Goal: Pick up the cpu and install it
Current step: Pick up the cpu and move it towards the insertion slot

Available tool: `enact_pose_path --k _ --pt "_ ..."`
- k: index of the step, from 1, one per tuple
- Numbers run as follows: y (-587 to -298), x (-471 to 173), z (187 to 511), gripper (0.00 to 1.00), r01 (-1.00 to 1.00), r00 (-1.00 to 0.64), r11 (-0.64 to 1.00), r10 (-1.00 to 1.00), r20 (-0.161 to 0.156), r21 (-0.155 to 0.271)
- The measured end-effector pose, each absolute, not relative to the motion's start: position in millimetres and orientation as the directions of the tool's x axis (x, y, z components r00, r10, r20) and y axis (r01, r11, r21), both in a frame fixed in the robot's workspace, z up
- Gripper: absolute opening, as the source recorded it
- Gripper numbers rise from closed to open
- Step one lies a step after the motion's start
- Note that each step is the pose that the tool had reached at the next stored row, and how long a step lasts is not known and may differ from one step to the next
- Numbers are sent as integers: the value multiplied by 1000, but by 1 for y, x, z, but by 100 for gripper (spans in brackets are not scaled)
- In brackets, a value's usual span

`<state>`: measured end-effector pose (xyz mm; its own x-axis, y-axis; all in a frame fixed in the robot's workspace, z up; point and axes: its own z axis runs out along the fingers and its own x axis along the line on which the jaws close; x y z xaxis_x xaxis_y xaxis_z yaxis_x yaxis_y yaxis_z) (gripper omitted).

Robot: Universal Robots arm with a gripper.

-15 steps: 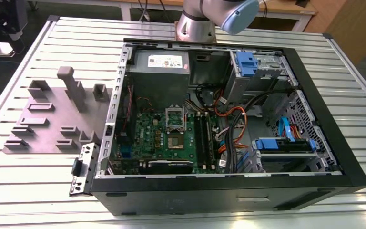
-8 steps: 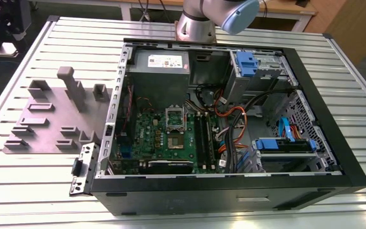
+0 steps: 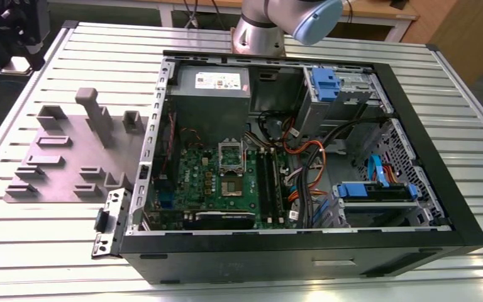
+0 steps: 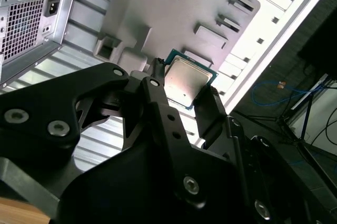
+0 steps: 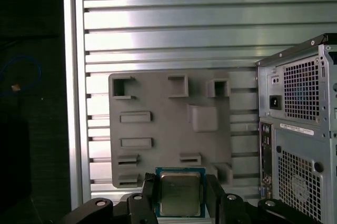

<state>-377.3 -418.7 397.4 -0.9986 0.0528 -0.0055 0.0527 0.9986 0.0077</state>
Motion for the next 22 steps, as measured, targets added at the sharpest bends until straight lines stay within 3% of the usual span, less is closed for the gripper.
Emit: enact_pose_path --k 22 --pt "-419 -355 397 47 53 -999 999 53 -6 6"
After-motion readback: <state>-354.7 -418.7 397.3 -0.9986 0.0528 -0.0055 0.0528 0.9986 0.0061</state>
